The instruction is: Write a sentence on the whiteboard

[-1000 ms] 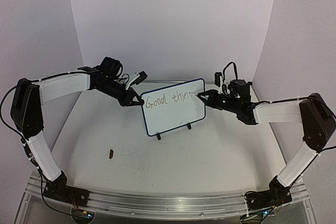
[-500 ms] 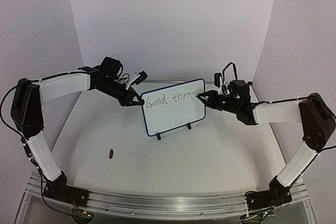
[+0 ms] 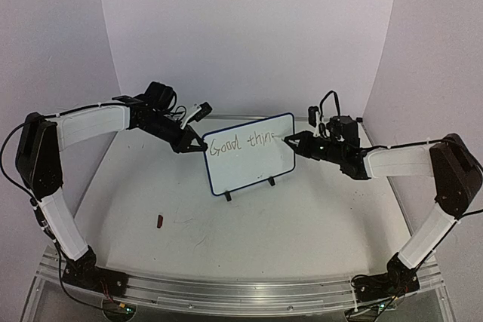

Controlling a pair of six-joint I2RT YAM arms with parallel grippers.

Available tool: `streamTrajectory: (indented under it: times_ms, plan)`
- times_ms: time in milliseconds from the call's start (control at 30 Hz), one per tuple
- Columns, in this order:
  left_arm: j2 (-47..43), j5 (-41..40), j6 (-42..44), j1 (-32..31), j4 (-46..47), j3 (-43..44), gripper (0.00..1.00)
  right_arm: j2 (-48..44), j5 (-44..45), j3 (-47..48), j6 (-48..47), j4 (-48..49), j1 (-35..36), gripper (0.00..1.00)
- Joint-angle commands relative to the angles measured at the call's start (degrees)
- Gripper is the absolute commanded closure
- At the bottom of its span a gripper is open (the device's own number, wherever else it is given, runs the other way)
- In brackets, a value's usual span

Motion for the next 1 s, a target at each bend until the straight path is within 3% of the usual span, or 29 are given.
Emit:
streamTrajectory:
  times_ms: [0, 967]
  plan:
    - [2.89, -7.04, 3.29, -0.38, -4.57, -0.50, 1.00, 0.91, 2.41, 0.20, -0.94, -0.34, -0.21, 1.00]
    - [2.89, -6.90, 3.20, -0.52, -4.66, -0.46, 1.00, -2.59, 1.76, 3.59, -0.88, -0.25, -0.19, 1.00]
